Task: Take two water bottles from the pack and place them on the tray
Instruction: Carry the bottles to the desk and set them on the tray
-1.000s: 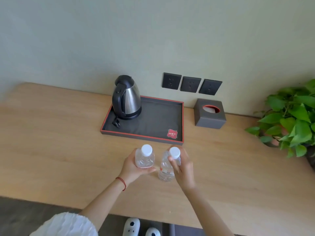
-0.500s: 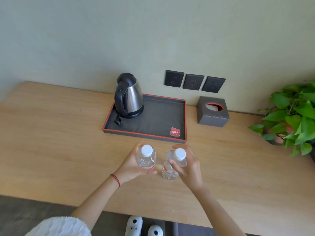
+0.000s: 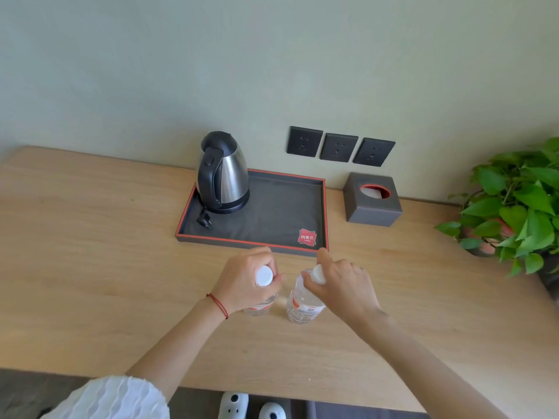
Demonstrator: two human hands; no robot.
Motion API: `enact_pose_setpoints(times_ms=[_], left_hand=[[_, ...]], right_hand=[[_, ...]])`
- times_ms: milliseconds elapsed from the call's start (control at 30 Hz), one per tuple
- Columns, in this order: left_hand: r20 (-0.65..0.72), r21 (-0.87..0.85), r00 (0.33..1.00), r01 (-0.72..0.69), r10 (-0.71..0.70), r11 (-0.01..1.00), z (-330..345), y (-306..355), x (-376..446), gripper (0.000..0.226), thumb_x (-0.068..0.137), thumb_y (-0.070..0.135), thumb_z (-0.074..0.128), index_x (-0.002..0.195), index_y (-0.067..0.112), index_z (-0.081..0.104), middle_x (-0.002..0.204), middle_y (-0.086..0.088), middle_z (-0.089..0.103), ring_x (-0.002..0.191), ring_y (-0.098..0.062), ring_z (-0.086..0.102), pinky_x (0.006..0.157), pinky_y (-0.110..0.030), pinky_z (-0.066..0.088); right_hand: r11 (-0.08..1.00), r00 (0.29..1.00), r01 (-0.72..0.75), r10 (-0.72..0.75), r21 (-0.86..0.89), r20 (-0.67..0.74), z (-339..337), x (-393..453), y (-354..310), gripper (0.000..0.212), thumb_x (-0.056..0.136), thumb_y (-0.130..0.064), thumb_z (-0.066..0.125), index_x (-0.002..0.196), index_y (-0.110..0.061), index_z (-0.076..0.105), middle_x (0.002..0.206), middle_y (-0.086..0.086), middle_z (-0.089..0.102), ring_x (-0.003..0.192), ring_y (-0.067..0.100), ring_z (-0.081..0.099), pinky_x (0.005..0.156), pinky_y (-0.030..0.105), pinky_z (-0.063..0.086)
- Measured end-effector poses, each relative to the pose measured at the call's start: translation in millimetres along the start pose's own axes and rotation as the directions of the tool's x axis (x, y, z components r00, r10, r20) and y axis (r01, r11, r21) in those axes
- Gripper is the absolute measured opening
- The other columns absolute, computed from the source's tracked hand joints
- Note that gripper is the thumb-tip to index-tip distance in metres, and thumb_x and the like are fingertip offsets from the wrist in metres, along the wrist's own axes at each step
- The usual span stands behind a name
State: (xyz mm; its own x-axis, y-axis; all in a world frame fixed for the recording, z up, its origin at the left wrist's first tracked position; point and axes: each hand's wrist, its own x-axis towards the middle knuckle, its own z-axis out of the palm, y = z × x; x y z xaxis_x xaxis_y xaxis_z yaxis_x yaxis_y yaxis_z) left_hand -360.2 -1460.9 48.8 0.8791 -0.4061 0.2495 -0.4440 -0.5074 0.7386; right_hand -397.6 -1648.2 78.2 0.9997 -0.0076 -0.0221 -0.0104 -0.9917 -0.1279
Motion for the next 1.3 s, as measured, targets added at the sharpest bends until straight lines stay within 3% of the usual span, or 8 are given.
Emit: enact_pose_setpoints(times_ms=[100, 267, 433, 700, 767, 867, 1067, 1300], left_hand=[[-0.020, 0.008, 0.999, -0.037, 0.037, 0.999, -2, -5, -1, 0.021, 0.073, 0.016, 0.068, 0.058, 0.010, 0.054, 0.065, -0.003, 0.063, 0.062, -0.024, 0.061, 0.057, -0.044, 0.050], [0.014, 0.006, 0.999, -0.047, 0.047, 0.999, -2, -7, 0, 0.018, 0.072, 0.016, 0.067, 0.060, 0.009, 0.056, 0.066, -0.004, 0.063, 0.063, -0.026, 0.061, 0.057, -0.044, 0.051], [0.000, -0.001, 0.999, -0.048, 0.048, 0.999, -1, -10, -1, 0.018, 0.072, 0.016, 0.067, 0.060, 0.008, 0.055, 0.065, -0.005, 0.063, 0.064, -0.026, 0.060, 0.057, -0.043, 0.050], [-0.068, -0.077, 0.997, -0.043, 0.037, 0.996, 2, -13, -2, 0.020, 0.071, 0.015, 0.064, 0.056, 0.009, 0.052, 0.063, -0.002, 0.062, 0.063, -0.024, 0.060, 0.052, -0.042, 0.048], [-0.074, -0.089, 0.997, -0.040, 0.033, 0.995, 4, -11, -1, 0.020, 0.070, 0.015, 0.064, 0.056, 0.009, 0.052, 0.063, -0.003, 0.062, 0.064, -0.025, 0.061, 0.050, -0.043, 0.048], [-0.086, -0.108, 0.996, -0.037, 0.028, 0.993, 5, -10, 0, 0.019, 0.070, 0.014, 0.064, 0.056, 0.008, 0.052, 0.063, -0.004, 0.062, 0.063, -0.027, 0.061, 0.049, -0.044, 0.047], [-0.079, -0.130, 0.997, -0.036, 0.026, 0.991, 5, -11, 2, 0.021, 0.069, 0.009, 0.067, 0.057, 0.010, 0.050, 0.064, -0.004, 0.061, 0.065, -0.027, 0.061, 0.051, -0.043, 0.048], [-0.073, -0.105, 0.997, -0.025, 0.017, 0.994, 6, -8, 3, 0.019, 0.070, 0.015, 0.065, 0.057, 0.010, 0.052, 0.063, -0.003, 0.061, 0.064, -0.026, 0.061, 0.050, -0.044, 0.048]], right_hand=[[0.997, 1.000, -0.029, 0.028, 0.076, 0.011, -12, 20, 11, 0.037, 0.085, -0.046, 0.055, 0.102, -0.013, 0.049, 0.080, 0.017, 0.068, 0.079, 0.041, 0.062, 0.058, 0.033, 0.034], [0.987, 0.997, -0.029, 0.040, 0.157, -0.067, -38, 80, 22, 0.037, 0.083, -0.039, 0.061, 0.081, -0.009, 0.041, 0.063, 0.010, 0.046, 0.066, 0.039, 0.049, 0.056, 0.034, 0.033], [0.989, 0.989, 0.103, -0.090, 0.102, -0.121, -49, 165, 31, 0.043, 0.082, -0.042, 0.063, 0.099, -0.005, 0.051, 0.084, 0.025, 0.061, 0.080, 0.043, 0.059, 0.060, 0.035, 0.036], [0.994, 0.992, 0.097, -0.102, 0.055, 0.081, -42, 266, 36, 0.038, 0.090, -0.032, 0.058, 0.112, -0.003, 0.047, 0.110, 0.030, 0.056, 0.100, 0.043, 0.055, 0.077, 0.044, 0.043], [0.993, 0.994, 0.077, -0.083, 0.090, 0.069, -42, 280, 39, 0.033, 0.092, -0.024, 0.057, 0.114, -0.002, 0.048, 0.114, 0.033, 0.055, 0.103, 0.046, 0.055, 0.082, 0.048, 0.046], [0.992, 0.996, 0.064, -0.071, 0.113, 0.058, -43, 295, 44, 0.027, 0.094, -0.019, 0.054, 0.115, -0.004, 0.050, 0.116, 0.033, 0.053, 0.100, 0.046, 0.056, 0.077, 0.044, 0.046], [0.989, 0.991, 0.129, -0.132, 0.073, 0.033, -38, 302, 43, 0.025, 0.095, -0.012, 0.049, 0.118, -0.003, 0.051, 0.117, 0.033, 0.048, 0.104, 0.045, 0.051, 0.084, 0.045, 0.045], [0.984, 0.981, 0.180, -0.179, 0.009, -0.076, -29, 295, 52, 0.024, 0.095, -0.010, 0.050, 0.118, -0.006, 0.053, 0.115, 0.030, 0.048, 0.099, 0.044, 0.052, 0.080, 0.046, 0.048]])
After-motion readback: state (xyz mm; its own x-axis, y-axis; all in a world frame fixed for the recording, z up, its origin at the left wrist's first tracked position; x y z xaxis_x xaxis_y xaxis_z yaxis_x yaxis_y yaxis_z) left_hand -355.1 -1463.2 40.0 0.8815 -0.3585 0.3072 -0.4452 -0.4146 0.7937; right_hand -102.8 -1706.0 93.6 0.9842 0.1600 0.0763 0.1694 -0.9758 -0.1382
